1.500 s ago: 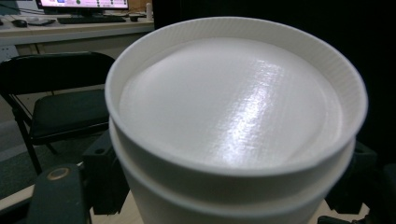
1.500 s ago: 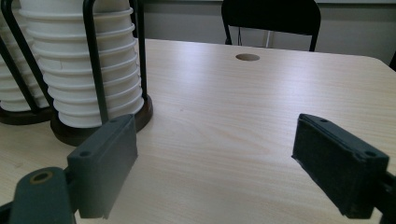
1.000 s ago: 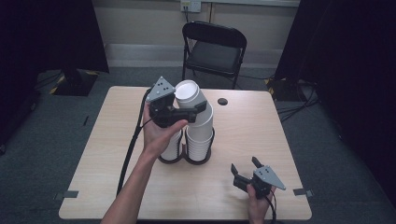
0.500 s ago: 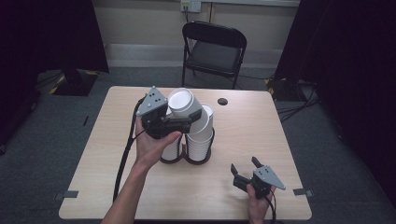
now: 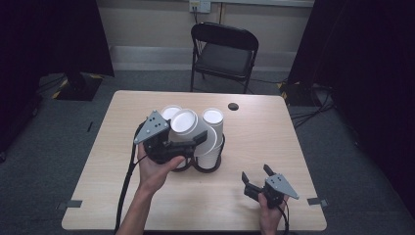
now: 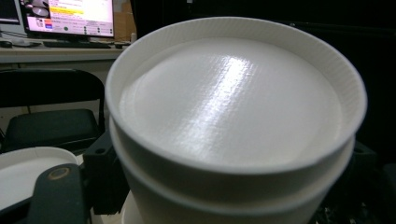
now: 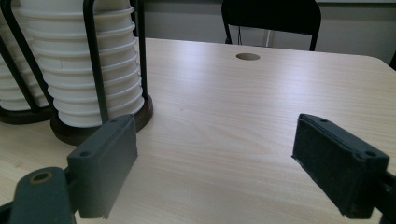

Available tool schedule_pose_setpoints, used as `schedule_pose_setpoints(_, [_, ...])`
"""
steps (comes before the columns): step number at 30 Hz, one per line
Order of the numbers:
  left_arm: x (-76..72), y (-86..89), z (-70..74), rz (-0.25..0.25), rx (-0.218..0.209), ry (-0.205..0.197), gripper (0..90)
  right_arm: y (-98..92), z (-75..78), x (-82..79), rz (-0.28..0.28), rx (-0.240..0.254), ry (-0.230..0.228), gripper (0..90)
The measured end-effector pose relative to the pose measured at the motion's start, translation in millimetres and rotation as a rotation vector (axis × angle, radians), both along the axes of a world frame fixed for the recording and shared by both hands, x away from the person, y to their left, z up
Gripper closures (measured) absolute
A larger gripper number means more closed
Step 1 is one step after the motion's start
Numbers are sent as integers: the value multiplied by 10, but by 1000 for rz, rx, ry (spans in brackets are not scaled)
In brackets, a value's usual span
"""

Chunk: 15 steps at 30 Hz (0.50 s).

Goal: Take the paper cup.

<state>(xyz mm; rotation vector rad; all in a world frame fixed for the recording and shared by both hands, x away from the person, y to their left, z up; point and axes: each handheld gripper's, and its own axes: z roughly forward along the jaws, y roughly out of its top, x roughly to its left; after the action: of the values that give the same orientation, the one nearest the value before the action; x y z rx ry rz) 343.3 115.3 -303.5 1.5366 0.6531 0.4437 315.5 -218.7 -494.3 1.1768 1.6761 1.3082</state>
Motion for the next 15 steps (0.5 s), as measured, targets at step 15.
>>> schedule_pose_setpoints(15, [-74,11,-477,-9,1,75,195,55,5,18,61,9,37,158])
